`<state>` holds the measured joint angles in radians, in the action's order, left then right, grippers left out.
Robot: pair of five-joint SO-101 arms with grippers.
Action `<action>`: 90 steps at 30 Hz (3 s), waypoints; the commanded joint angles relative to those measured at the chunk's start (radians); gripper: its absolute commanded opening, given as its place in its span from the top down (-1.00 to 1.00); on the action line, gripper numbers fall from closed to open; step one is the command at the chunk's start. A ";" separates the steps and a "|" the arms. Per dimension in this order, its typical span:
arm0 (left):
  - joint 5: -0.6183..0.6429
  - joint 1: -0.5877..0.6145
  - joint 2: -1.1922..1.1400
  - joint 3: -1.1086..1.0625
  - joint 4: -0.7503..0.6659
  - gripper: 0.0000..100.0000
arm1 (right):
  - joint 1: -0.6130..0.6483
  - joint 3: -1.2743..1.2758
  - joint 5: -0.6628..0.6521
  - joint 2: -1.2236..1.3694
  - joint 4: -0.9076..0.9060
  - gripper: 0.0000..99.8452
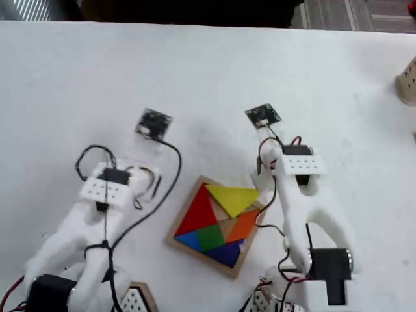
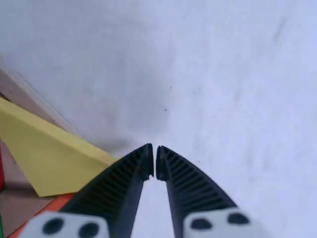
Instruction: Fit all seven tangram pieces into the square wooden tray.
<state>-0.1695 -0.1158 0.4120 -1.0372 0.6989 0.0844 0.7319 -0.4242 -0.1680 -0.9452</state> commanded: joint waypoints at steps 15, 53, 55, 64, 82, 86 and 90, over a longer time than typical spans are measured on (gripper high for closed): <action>0.126 -0.111 0.041 -0.109 -0.341 0.96 | 0.108 0.140 -0.002 -0.166 -0.064 0.97; 0.005 0.085 0.891 -0.502 -0.057 0.95 | -0.101 0.689 0.008 -1.009 0.008 0.96; 0.005 0.113 0.967 -0.539 -0.014 0.95 | -0.105 0.756 0.008 -1.109 -0.013 0.97; 0.009 0.268 1.349 -0.660 0.245 0.95 | -0.105 0.933 0.000 -1.596 -0.263 0.97; 0.011 0.311 1.412 -0.657 0.589 0.95 | -0.104 0.959 0.000 -1.607 -0.302 0.97; 0.011 0.311 1.412 -0.655 0.589 0.95 | -0.104 0.959 0.000 -1.607 -0.302 0.97; 0.011 0.311 1.412 -0.655 0.589 0.95 | -0.104 0.959 0.000 -1.607 -0.302 0.97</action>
<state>-0.1573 0.1849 1.8082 -1.6985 1.2804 -0.0123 1.6817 -0.4258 -1.7668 -1.2490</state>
